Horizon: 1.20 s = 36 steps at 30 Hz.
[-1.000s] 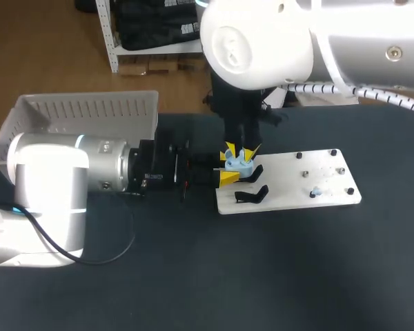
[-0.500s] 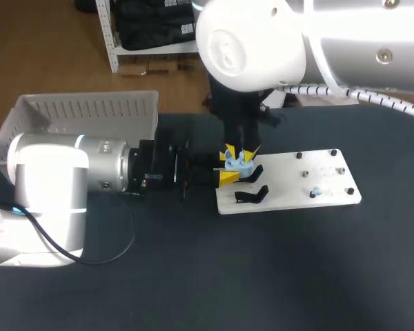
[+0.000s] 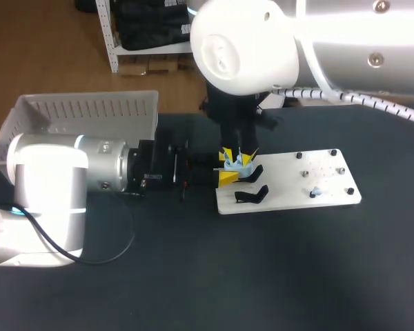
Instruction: Pick up each earbud case from the left stands, insert the matching earbuds, close the lid, and place the case in the box.
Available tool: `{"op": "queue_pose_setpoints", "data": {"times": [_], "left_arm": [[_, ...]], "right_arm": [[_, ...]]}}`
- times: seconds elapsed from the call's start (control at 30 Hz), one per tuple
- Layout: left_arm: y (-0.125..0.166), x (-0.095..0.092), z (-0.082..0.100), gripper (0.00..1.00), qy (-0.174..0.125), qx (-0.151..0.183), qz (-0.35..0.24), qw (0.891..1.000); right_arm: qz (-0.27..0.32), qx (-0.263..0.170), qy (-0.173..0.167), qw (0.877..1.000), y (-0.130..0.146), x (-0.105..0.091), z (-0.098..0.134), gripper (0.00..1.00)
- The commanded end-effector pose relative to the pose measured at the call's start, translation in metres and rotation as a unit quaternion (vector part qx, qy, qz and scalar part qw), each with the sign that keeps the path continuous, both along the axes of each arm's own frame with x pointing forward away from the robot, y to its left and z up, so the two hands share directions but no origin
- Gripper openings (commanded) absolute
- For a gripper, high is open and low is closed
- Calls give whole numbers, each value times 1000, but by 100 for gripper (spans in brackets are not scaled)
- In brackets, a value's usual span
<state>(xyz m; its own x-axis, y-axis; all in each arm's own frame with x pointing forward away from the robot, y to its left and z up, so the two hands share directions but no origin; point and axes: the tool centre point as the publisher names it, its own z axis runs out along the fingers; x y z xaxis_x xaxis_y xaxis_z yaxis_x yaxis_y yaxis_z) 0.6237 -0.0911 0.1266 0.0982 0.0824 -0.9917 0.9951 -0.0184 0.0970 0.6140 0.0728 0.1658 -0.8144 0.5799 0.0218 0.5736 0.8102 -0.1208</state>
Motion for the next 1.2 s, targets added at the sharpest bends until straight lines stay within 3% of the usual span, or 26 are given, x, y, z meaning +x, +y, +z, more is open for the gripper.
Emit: {"op": "queue_pose_setpoints", "data": {"times": [0.03, 0.3, 0.53, 0.63, 1.2], "left_arm": [[-3, -2, 0, 0, -2, -2, 2, 1000], [-3, -2, 0, 0, -2, -2, 2, 1000], [-3, -2, 0, 0, -2, -2, 2, 1000], [-3, -2, 0, 0, -2, -2, 2, 1000], [-3, -2, 0, 0, -2, -2, 2, 1000]], "right_arm": [[-1, 4, -6, 1000, 1, -4, 2, 52], [-9, 37, -42, 998, -9, -23, 23, 56], [14, 66, -59, 996, -20, -26, 24, 37], [28, 76, -61, 995, -21, -25, 23, 45], [68, 100, -46, 992, -2, -42, 14, 47]]}}
